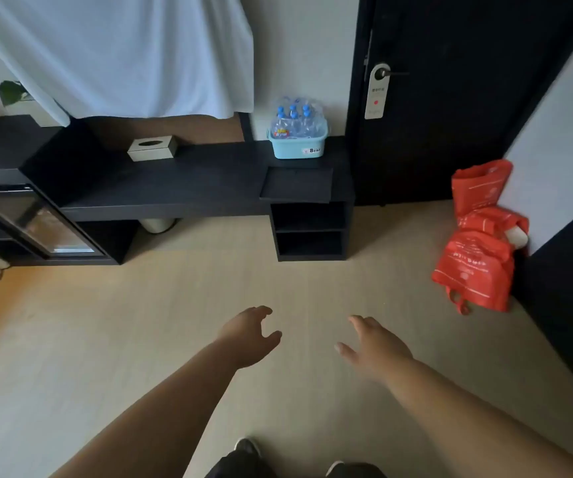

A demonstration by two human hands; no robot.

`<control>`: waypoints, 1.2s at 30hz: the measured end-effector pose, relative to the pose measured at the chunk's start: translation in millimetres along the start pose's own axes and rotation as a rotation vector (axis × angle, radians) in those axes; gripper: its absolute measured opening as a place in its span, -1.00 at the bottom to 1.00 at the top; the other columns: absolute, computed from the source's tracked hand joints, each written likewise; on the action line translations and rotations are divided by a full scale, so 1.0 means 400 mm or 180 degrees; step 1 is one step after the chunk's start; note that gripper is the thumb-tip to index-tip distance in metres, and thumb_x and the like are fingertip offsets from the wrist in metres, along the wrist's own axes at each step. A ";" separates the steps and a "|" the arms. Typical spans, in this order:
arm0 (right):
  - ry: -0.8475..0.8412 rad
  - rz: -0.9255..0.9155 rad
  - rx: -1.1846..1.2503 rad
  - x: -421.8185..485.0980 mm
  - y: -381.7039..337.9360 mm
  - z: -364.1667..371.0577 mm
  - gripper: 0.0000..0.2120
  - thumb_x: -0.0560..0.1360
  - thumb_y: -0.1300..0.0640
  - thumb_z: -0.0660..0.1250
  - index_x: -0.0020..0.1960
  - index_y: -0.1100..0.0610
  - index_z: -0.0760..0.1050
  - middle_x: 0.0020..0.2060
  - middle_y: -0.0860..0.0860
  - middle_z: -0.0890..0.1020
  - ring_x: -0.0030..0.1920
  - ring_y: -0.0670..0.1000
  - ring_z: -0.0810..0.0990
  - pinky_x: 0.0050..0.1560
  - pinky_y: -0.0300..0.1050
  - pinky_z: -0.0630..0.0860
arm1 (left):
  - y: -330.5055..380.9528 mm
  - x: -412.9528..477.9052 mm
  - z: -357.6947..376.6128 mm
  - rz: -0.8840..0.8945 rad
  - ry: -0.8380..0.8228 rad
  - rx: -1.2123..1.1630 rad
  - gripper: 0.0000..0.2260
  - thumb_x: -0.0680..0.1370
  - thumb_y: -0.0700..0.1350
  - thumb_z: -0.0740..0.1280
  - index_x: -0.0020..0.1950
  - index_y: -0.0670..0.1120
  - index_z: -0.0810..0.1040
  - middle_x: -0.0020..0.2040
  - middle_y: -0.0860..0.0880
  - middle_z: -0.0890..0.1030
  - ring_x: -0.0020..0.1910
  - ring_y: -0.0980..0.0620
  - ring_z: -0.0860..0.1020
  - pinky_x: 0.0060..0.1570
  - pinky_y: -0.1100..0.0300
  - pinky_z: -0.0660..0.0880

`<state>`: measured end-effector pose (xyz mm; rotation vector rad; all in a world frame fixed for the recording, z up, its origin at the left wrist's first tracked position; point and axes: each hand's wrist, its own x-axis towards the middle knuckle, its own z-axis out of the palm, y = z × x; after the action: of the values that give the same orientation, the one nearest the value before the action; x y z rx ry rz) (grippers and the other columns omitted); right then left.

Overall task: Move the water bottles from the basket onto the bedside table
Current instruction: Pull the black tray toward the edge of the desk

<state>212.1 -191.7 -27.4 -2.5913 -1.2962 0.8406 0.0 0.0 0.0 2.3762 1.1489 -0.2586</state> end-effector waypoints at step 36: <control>-0.0347 0.0342 -0.0011 0.633 -0.321 -0.130 -0.26 0.58 -0.36 0.19 0.62 -0.01 0.16 0.52 0.00 0.35 0.40 0.06 0.46 0.28 0.02 0.49 | -0.309 0.659 -0.274 0.0010 -0.0700 0.0247 -0.33 0.53 0.31 0.26 0.59 0.08 0.29 0.49 0.03 0.46 0.41 -0.03 0.49 0.33 0.04 0.47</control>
<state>270.6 90.4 -46.5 -2.6722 -1.1941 1.0118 65.5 300.8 -44.4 2.3458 1.0486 -0.5580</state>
